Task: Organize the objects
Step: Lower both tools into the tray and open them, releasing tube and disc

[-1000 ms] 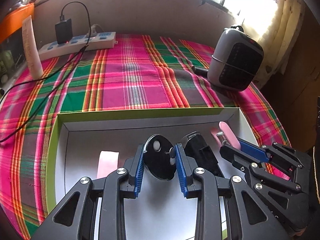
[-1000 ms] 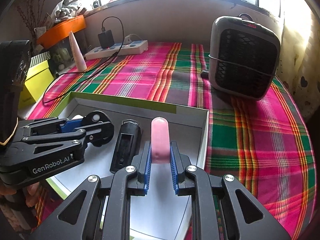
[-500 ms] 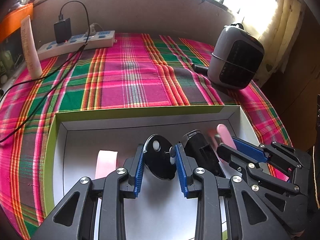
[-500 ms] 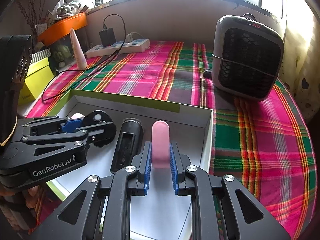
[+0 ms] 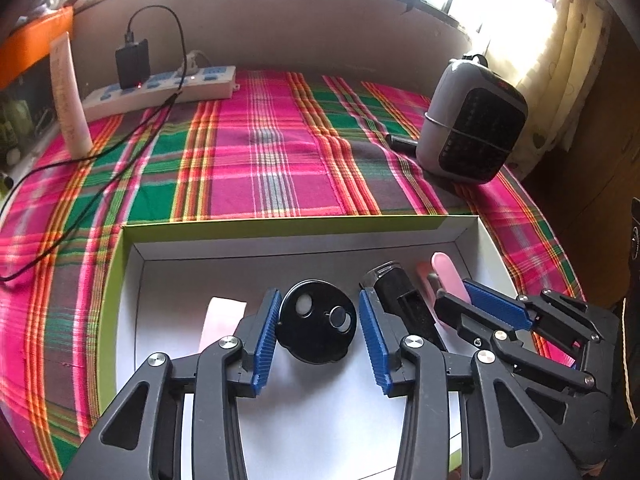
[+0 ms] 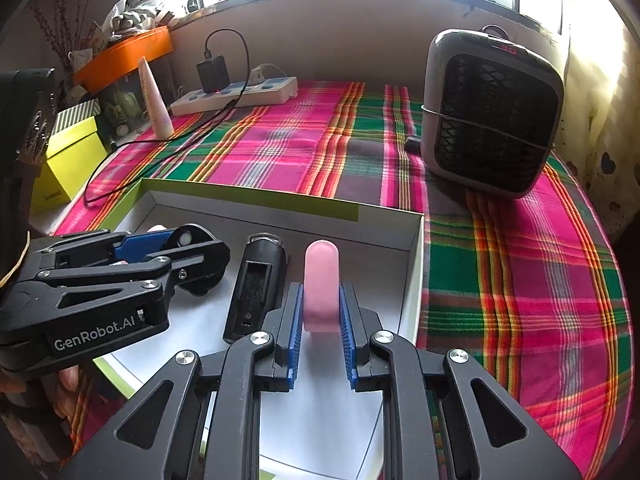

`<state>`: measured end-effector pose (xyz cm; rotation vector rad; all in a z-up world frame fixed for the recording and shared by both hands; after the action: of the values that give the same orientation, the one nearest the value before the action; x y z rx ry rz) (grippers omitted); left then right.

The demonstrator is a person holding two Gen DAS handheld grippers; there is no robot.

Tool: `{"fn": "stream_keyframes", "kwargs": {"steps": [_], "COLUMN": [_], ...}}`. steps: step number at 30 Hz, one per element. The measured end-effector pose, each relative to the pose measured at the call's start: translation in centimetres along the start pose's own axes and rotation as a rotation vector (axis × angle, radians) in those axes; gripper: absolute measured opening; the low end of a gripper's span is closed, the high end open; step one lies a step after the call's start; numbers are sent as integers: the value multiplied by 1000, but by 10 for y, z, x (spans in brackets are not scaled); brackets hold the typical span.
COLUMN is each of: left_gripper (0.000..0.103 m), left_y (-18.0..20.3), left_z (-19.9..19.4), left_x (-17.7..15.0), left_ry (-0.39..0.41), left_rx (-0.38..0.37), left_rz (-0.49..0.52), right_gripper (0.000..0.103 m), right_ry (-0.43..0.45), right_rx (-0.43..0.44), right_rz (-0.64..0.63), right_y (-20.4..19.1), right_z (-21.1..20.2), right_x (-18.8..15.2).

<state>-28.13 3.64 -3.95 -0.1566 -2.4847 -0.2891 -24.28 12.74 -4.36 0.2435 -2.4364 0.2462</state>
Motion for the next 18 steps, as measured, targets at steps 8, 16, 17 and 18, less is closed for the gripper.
{"fn": "stream_keyframes", "kwargs": {"steps": [8,16,17,18], "left_gripper": [44,44,45,45], "left_y": [1,4,4,5], "left_z": [-13,-36,-38,-42], "left_x": [-4,-14,-16,-18], "left_ry": [14,50,54,58], "left_rx": [-6,3,3,0], "left_rz": [-6,-7,-8,-7], "right_gripper": [38,38,38,38], "right_ry": [26,49,56,60], "right_rx": [-9,-13,-15,-16], "right_rz": [6,26,25,24], "right_y": [-1,-3,-5,-6], "right_z": [-12,-27,-31,-32], "right_x": [-2,-9,-10,-11]}}
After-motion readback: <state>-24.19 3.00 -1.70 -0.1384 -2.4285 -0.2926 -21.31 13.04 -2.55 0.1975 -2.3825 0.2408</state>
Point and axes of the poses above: each gripper's, at about its wrist camera, not at the fingertips, and z roughly the way its jaws point, y to its right, x to its top, the point moved 8 cm from there along z, roughly the way its jaws point, and after that the axes turned 3 degrees about z, right-handed, at the moved point
